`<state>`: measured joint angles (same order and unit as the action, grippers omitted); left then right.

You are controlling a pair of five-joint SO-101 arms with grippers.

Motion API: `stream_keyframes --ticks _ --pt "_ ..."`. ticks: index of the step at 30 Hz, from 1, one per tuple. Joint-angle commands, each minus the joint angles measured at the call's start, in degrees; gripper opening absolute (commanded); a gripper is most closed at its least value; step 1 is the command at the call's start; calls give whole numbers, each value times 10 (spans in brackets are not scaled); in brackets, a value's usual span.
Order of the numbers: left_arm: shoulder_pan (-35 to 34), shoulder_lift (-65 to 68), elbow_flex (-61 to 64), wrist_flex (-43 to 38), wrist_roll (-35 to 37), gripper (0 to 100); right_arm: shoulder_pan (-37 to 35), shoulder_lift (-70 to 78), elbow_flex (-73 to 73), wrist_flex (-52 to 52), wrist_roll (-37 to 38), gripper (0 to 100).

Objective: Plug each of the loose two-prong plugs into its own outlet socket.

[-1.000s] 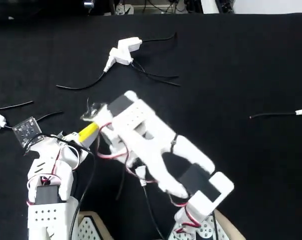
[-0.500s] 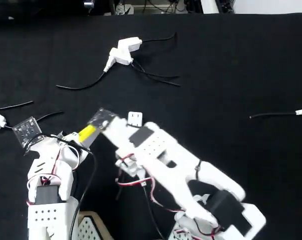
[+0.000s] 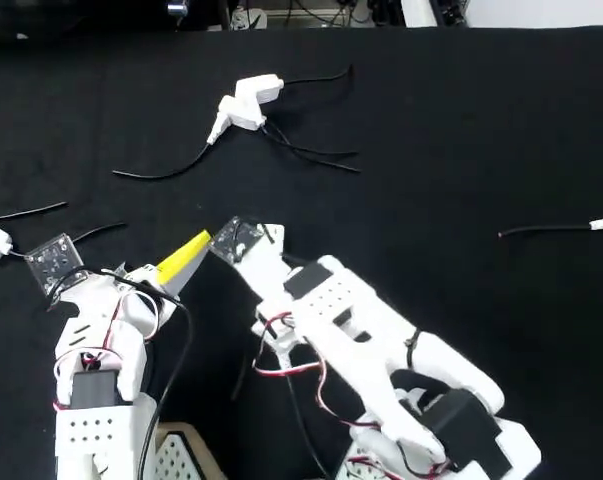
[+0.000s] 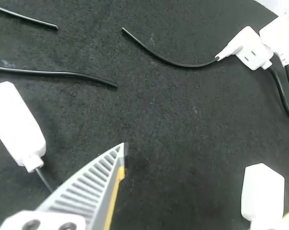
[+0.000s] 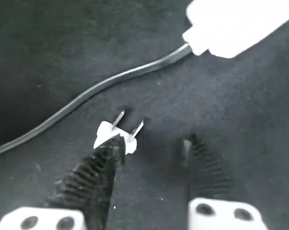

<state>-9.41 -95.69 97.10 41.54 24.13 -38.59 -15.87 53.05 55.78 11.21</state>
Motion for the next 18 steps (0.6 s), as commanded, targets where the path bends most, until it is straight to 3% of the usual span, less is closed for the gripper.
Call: stream_keyframes --ticks 1,12,18 --pt "-3 -4 7 -13 -3 544 -42 -5 4 -1 -4 227" --pt "-3 -4 7 -13 -3 544 -45 -102 5 56 22 209" --pt "-3 -4 7 -13 -3 544 -47 -116 65 3 19 209"
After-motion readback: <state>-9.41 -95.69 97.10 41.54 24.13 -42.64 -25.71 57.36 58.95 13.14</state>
